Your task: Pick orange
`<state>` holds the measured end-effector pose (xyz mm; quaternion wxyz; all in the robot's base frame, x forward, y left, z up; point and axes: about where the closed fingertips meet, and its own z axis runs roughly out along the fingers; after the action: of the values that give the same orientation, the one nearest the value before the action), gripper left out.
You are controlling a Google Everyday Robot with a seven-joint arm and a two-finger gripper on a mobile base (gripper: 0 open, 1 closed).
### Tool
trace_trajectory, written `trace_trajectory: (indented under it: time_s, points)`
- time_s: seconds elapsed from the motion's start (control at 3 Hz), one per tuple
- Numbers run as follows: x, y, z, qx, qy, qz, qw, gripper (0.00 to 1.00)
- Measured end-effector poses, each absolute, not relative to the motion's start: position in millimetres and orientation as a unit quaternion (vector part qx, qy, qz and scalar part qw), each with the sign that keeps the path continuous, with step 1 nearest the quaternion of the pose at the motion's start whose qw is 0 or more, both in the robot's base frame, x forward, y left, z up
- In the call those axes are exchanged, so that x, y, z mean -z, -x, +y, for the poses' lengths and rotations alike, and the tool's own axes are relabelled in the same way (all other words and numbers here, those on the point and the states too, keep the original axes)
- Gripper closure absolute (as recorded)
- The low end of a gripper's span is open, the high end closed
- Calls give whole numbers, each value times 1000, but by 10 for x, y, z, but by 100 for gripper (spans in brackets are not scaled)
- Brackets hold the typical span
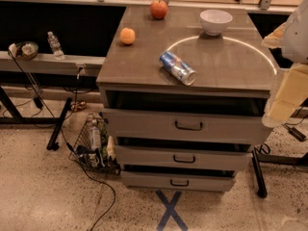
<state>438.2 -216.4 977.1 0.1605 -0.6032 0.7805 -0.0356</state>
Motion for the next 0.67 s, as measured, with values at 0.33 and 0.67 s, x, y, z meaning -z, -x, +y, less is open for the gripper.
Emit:
trace_trajectory:
  time_s: [0.33,0.67]
  points:
    - [-9778,-4389,-2160,36,603,780,162,0]
    - [-9741,-4701,-2065,30,612,769,185,0]
